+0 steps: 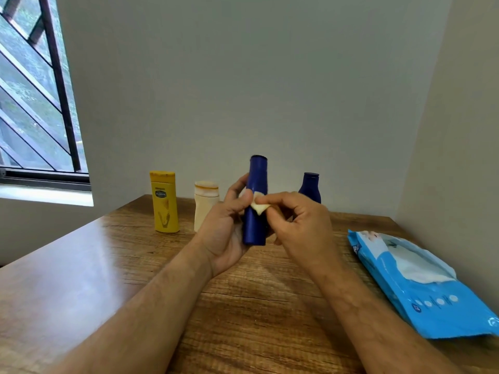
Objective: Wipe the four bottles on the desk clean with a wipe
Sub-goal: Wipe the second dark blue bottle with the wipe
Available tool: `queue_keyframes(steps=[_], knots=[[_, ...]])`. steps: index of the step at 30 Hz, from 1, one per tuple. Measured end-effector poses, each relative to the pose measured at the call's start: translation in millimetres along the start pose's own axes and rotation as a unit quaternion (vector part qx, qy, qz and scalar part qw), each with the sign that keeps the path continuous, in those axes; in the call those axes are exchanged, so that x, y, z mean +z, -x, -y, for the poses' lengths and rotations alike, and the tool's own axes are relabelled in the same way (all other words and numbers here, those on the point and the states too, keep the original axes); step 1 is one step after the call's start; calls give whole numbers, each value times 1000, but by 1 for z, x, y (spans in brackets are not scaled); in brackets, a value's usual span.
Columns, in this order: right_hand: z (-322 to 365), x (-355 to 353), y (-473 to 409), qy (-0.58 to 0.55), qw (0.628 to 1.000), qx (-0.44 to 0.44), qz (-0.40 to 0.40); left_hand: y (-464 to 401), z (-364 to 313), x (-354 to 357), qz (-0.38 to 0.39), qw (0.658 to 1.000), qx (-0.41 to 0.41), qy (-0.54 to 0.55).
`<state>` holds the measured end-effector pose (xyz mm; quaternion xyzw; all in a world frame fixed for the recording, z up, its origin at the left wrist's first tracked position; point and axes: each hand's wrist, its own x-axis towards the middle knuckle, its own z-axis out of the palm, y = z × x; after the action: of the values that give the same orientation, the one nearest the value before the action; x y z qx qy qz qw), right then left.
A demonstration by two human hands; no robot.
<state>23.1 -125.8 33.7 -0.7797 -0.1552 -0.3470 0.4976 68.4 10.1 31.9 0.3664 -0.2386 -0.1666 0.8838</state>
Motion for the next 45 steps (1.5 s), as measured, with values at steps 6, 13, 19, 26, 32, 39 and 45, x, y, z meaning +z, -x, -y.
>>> queue_keyframes(steps=[6, 13, 19, 26, 32, 39, 45], knots=[[6, -1, 2, -50, 992, 42, 111, -4, -6, -4, -68, 997, 46, -11], [5, 0, 2, -56, 998, 25, 19, -2, -8, -1, -109, 988, 54, -91], [2, -2, -3, -42, 997, 22, -60, 0, -5, 2, -92, 992, 44, -81], [-1, -7, -6, -56, 996, 45, -54, 0, -8, -2, -42, 988, 72, -132], [-4, -10, -7, -41, 996, 63, -46, 2, -5, -2, -77, 946, 117, -292], [-8, -5, -8, -33, 994, 91, -52, 6, -6, -4, -25, 943, 86, -321], [-9, -5, -8, -25, 994, 102, -42, 2, 5, -10, -17, 841, 152, -519]])
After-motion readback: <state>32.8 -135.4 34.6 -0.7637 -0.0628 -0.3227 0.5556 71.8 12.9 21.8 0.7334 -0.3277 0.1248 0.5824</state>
